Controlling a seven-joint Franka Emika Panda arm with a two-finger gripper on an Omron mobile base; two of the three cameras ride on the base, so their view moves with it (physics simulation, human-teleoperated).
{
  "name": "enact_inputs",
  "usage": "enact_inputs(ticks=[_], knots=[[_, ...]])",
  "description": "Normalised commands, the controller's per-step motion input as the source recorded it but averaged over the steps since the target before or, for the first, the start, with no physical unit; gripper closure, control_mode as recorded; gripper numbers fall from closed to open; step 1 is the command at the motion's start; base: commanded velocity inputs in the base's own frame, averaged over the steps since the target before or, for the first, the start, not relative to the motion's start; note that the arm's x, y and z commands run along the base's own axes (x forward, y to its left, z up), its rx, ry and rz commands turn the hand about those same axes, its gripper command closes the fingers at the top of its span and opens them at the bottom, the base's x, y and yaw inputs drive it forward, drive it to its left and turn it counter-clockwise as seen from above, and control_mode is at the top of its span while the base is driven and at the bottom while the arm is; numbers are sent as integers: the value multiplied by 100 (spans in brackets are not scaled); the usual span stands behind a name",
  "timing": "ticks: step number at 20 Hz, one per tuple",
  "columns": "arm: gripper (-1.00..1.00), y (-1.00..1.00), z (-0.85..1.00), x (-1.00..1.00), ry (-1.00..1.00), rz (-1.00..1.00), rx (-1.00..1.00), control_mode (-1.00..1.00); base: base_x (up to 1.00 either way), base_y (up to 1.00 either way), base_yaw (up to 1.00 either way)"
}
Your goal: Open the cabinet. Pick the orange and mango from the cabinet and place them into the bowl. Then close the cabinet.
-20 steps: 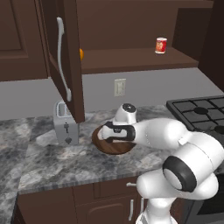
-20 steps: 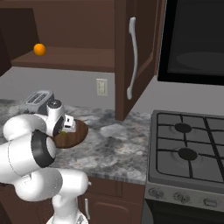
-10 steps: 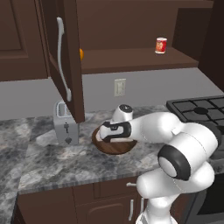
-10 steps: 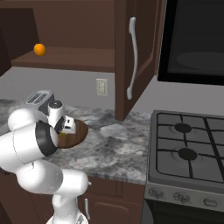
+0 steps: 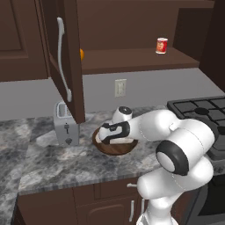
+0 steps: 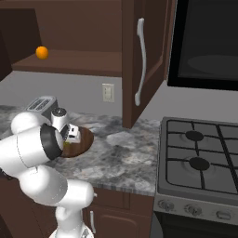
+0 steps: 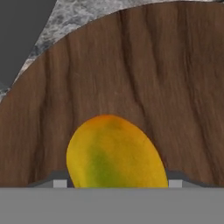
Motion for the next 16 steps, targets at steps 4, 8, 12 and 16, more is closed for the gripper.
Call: enact_inputs(ticks=[4, 8, 12, 16], knots=[[-100, -12, 1, 0, 4, 0, -4, -100, 0, 0, 0], [-100, -23, 6, 0, 0, 0, -12, -100, 0, 0, 0], [-100, -18, 45, -32, 0, 0, -15, -100, 0, 0, 0], [-100, -10, 83, -77, 2, 0, -6, -100, 0, 0, 0]])
